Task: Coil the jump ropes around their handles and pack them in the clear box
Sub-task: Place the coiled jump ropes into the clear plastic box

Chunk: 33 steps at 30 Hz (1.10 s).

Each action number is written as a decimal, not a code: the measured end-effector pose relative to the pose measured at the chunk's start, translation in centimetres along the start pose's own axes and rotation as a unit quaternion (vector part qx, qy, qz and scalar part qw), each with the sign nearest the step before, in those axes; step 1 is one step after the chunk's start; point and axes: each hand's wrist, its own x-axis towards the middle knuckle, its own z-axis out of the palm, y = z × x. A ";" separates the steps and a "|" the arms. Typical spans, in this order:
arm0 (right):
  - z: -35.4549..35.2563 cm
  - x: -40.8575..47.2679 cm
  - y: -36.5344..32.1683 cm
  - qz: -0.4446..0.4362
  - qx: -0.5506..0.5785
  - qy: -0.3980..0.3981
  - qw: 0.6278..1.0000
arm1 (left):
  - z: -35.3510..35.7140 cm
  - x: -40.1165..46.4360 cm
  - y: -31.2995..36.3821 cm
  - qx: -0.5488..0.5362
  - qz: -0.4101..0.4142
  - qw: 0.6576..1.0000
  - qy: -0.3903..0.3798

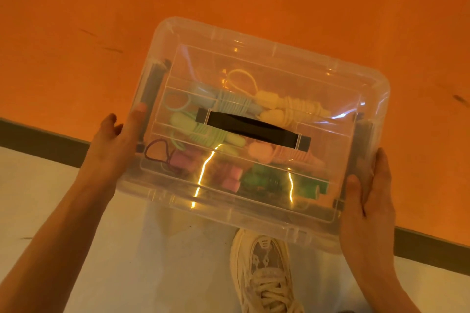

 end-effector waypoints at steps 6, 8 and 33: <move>0.3 0.0 0.3 -0.021 -0.003 0.009 1.000 | 0.1 -0.6 0.9 -0.067 0.031 0.997 0.010; 0.3 0.0 0.4 -0.020 -0.005 0.008 1.000 | 0.3 -0.6 0.5 -0.078 0.071 0.993 0.055; 0.3 -0.1 -0.2 -0.006 0.015 0.021 1.000 | 0.9 -1.3 -0.6 -0.002 0.232 0.960 0.157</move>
